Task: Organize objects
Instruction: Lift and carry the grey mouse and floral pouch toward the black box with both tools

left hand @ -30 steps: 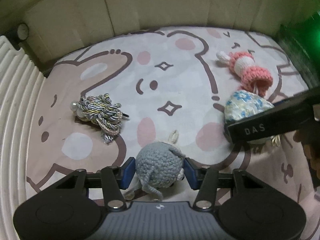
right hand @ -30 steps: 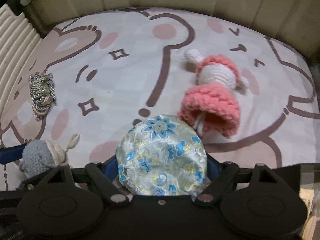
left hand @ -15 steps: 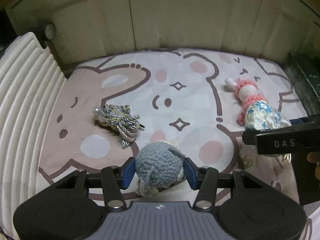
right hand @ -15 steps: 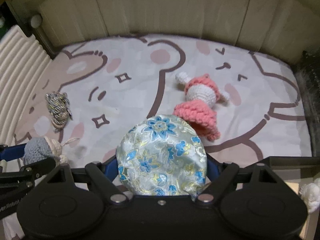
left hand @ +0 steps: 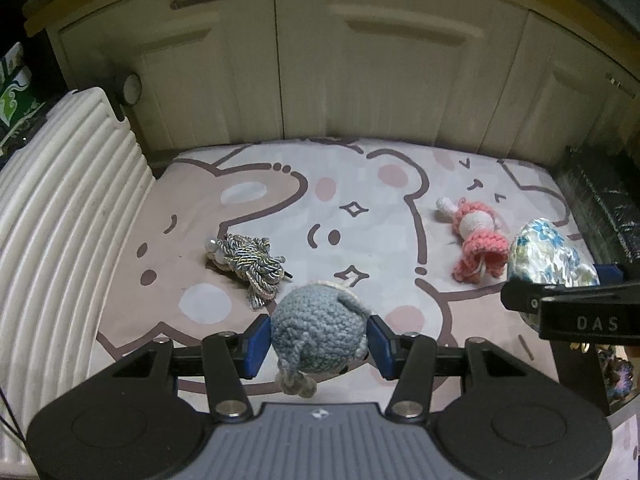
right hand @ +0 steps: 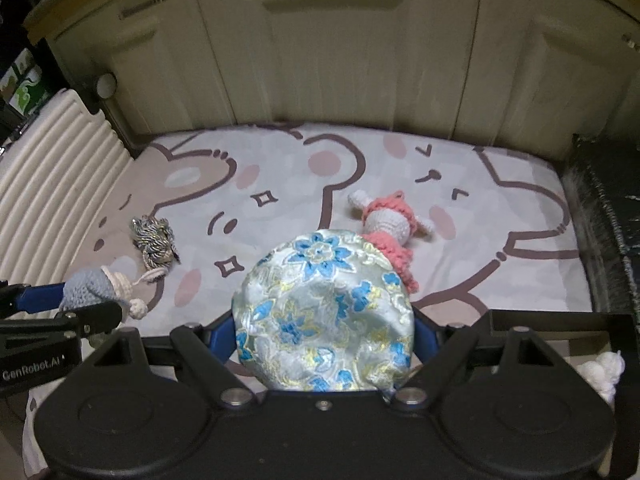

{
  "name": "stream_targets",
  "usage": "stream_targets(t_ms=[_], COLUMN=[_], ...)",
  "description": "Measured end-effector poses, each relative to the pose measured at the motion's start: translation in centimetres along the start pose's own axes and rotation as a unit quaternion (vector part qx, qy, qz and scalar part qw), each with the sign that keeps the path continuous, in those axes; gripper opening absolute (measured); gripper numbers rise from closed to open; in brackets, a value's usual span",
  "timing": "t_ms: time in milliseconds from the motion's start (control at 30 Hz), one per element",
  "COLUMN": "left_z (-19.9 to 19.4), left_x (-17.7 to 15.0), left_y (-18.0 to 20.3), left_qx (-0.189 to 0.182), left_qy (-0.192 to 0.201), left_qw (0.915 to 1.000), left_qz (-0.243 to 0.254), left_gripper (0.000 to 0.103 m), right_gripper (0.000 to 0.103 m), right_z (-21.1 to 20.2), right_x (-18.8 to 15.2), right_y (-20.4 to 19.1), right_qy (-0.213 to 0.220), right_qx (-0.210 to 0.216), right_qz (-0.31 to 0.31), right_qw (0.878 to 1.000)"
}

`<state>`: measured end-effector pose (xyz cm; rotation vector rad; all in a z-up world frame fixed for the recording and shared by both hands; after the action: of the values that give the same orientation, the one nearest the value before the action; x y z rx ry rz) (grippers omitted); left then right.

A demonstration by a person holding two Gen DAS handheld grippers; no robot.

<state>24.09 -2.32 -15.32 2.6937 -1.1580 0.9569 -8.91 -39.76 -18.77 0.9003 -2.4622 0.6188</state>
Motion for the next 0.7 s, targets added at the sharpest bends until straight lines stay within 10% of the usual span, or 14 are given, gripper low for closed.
stream_targets(t_ms=[700], left_z=[-5.4], left_x=[0.6], left_y=[2.6], left_qx=[-0.01], left_qy=[0.049], left_qw=[0.9986], left_qz=[-0.018], left_gripper=[0.053], right_gripper=[0.084], right_z=[-7.9], right_x=[-0.7], right_y=[2.7], right_qy=[0.079], right_qx=[-0.016], right_qz=[0.01], right_qw=[0.997])
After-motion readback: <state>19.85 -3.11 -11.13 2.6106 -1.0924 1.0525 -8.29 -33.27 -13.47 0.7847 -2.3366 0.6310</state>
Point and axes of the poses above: each gripper's, at about its wrist camera, not at the fingertips, and z roughly the way its jaws point, y to its right, x to its top, the point moved 7 cm from there along z, roughly the way its jaws point, and after that the axes turned 3 degrees about x, right-handed, at the moved point
